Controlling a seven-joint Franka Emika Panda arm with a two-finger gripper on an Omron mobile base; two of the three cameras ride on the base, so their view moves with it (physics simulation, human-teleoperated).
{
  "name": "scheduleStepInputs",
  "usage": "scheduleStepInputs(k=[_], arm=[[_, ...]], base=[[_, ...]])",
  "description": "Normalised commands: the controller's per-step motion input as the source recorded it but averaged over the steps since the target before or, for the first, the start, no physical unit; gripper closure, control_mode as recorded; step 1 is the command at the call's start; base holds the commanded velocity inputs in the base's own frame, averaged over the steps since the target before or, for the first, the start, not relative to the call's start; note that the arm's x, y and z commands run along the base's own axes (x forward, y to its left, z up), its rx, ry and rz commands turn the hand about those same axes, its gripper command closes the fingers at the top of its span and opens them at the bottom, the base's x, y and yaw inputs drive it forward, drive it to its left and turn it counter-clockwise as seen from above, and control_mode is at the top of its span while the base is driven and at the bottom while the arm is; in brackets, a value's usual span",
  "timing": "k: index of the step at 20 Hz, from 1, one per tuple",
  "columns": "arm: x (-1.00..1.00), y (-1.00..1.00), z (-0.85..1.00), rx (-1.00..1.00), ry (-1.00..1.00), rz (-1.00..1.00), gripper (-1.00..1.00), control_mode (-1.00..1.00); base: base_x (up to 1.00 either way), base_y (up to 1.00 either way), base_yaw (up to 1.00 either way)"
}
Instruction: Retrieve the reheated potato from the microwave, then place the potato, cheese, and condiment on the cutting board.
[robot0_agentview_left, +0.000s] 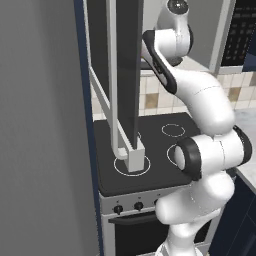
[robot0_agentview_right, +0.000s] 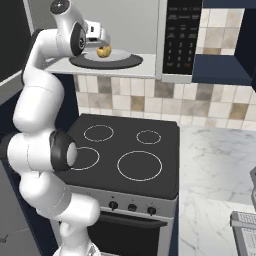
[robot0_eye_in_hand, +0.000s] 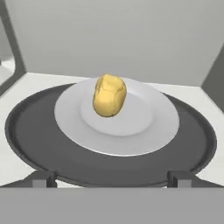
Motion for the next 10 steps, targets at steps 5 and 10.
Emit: scheduleStepInputs(k=[5,10], arm=[[0.75,0.02,-0.12,0.0,0.06,0.0,-1.0,-1.0],[0.7,0.03,-0.11,0.0,0.02,0.0,-1.0,-1.0]], base=[[0.0,0.0,0.0],[0.0,0.0,0.0]])
